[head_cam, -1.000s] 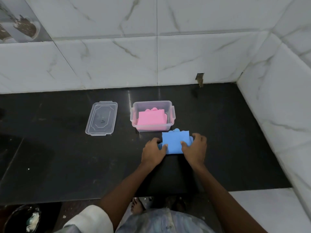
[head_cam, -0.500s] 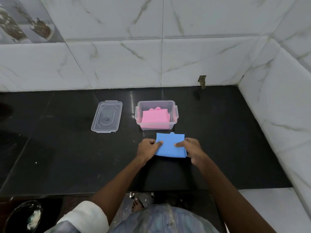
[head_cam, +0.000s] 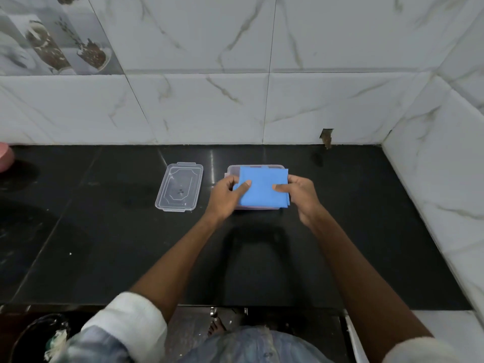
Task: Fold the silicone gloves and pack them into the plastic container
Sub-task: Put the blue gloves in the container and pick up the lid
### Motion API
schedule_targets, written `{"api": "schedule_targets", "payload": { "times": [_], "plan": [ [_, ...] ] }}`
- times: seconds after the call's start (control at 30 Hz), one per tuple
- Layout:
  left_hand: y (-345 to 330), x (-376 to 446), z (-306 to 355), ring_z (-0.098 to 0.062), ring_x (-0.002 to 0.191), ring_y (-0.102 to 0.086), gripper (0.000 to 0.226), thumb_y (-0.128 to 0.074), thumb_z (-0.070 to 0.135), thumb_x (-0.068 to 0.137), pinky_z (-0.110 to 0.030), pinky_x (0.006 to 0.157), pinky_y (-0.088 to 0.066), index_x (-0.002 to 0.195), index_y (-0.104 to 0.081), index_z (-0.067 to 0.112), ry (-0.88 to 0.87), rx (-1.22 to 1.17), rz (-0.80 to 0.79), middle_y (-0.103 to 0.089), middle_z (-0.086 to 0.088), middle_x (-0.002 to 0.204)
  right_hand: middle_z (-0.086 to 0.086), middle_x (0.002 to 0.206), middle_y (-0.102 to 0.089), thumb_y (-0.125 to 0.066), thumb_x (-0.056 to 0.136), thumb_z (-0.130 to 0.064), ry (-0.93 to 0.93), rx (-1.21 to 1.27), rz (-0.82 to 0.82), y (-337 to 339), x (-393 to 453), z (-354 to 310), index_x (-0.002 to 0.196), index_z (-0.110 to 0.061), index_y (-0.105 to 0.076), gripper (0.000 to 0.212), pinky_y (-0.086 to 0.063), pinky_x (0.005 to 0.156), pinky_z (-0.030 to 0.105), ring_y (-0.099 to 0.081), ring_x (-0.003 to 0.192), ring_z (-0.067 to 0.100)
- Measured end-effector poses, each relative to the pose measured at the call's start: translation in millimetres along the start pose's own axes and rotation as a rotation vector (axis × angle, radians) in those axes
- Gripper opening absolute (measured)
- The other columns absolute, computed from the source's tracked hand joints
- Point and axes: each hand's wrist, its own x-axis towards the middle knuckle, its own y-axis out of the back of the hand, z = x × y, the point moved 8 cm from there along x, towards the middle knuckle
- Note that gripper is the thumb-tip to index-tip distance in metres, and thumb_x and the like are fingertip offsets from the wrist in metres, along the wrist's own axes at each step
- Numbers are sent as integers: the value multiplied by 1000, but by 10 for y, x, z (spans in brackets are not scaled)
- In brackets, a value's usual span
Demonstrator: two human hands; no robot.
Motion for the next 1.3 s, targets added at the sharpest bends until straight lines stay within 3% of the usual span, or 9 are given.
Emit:
{"api": "schedule_targets", "payload": {
  "times": [0.07,0.2,0.33,0.6,0.73,0.83,1.0,1.13,1.3],
  "plan": [
    [48,169,132,-31,108,-72,29,-72,27,99,-52,95,-59,118,-67,6,-5,58,23,-75,-12,117,-6,94,-83,-79,83,-1,31,-99,47,-79,140,-133,99,-18,-80,24,-63,63,26,-80,92,18],
    [21,395,161,-33,119,-68,51,-66,25,102,-48,104,-54,146,-41,13,-20,286,-7,-69,-11,136,1,106,-75,-72,86,-10,65,-497,219,-127,403,-217,110,-9,-73,24,-63,84,42,-72,97,21],
    [-99,515,117,-36,123,-65,66,-53,31,106,-44,112,-40,163,-22,19,-115,752,-11,-72,-11,129,4,109,-65,-59,88,-10,97,-770,224,-224,501,-185,121,-13,-59,33,-55,81,36,-65,102,27],
    [-254,653,14,-27,131,-49,47,-46,44,106,-44,109,-32,150,-49,28,-268,1274,-17,-65,-6,136,11,120,-66,-68,90,-17,241,-1182,187,-319,631,-192,145,-23,-44,60,-59,85,43,-69,103,33],
    [-217,722,98,-25,129,-49,45,-61,45,99,-41,105,-39,142,-56,32,-318,1260,51,-51,-2,139,5,128,-54,-77,86,-16,456,-1498,183,-498,627,-235,137,-26,-55,57,-59,75,34,-60,103,23],
    [-287,743,94,-21,126,-56,46,-65,33,96,-36,104,-42,141,-54,30,-366,1218,-8,-55,3,137,4,133,-52,-76,84,-13,546,-1629,82,-629,658,-197,130,-17,-65,47,-53,87,32,-52,114,22],
    [-381,727,-21,-20,137,-53,48,-59,27,99,-36,113,-35,147,-54,30,-383,1234,-118,-58,4,149,4,143,-57,-72,90,-19,415,-1590,-57,-621,732,-84,142,-17,-58,54,-53,101,37,-50,132,23],
    [-425,749,-50,-21,132,-55,39,-51,35,104,-39,114,-33,142,-62,29,-384,1294,-161,-67,2,141,7,135,-64,-63,93,-21,394,-1671,-134,-687,721,-33,136,-16,-61,43,-48,101,37,-52,129,27],
    [-352,685,-27,-18,130,-54,37,-51,28,103,-35,107,-31,136,-67,30,-400,1206,-58,-67,9,138,7,131,-64,-67,88,-17,424,-1647,-35,-715,701,-99,131,-15,-64,43,-46,104,36,-54,124,27]
  ]
}}
